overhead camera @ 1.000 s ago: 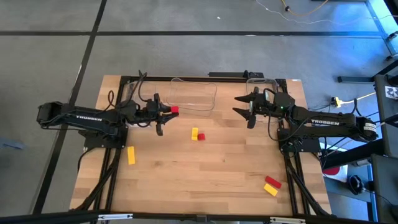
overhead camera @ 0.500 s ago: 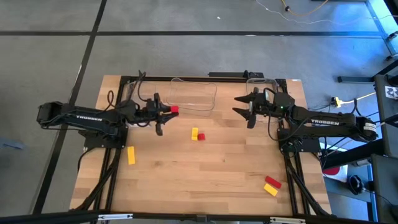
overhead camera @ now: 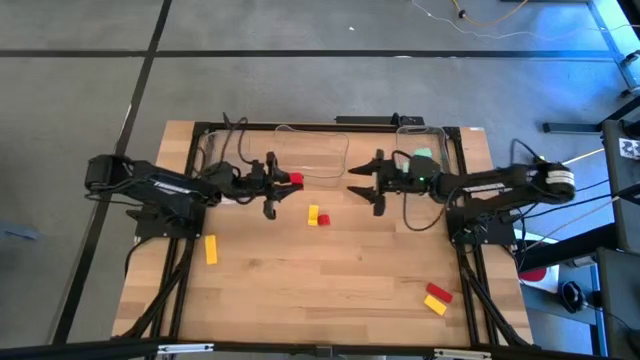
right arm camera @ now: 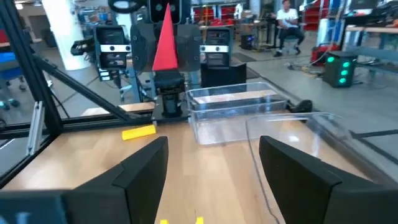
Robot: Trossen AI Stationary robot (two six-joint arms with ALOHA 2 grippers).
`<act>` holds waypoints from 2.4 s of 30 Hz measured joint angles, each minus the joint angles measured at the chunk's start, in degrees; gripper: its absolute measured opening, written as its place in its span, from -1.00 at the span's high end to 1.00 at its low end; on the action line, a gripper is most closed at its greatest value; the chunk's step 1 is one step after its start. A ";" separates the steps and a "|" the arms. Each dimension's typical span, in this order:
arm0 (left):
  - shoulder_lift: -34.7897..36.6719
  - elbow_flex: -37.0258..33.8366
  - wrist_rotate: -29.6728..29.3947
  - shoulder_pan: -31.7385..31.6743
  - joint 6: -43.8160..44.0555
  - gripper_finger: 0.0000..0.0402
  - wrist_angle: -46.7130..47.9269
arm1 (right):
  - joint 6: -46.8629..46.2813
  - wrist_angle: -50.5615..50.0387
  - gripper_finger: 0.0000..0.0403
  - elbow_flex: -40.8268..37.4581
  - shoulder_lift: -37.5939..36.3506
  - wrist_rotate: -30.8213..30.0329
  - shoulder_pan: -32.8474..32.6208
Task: Sort & place blocks by color
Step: Put the left red block into the middle transparent bin
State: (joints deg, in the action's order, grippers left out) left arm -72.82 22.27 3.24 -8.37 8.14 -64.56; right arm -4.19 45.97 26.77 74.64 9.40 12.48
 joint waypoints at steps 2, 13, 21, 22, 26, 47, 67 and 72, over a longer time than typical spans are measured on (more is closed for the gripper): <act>-1.85 1.65 0.97 -0.01 0.37 0.60 1.33 | 0.22 0.49 -0.27 2.16 3.02 1.59 -0.06; -8.03 6.15 0.79 0.19 0.35 0.60 5.44 | 0.18 0.78 -0.27 12.02 9.59 7.61 -2.58; -13.07 9.56 0.75 1.46 0.29 0.60 5.45 | 1.44 0.99 -0.27 17.15 14.89 -0.56 -6.15; -13.30 9.70 0.75 1.58 0.29 0.60 5.57 | 1.44 0.99 -0.27 17.62 15.17 -1.42 -6.37; -13.52 10.03 0.74 1.68 -1.04 0.60 5.30 | 1.36 0.90 -0.27 18.08 15.73 -3.25 -6.43; -13.52 9.96 0.72 1.70 -1.26 0.45 4.52 | 0.79 -0.23 0.83 17.89 15.70 -3.36 -6.92; -3.68 9.96 0.96 0.84 -1.88 0.34 20.11 | 4.55 -13.48 0.83 17.81 7.52 -3.68 -6.94; -1.31 9.96 0.95 0.84 -2.33 0.34 23.98 | 4.72 -16.30 0.83 17.81 6.04 -3.82 -6.94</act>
State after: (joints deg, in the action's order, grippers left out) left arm -74.14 32.23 4.19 -7.53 5.80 -40.58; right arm 0.53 29.67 44.58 80.68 5.58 5.54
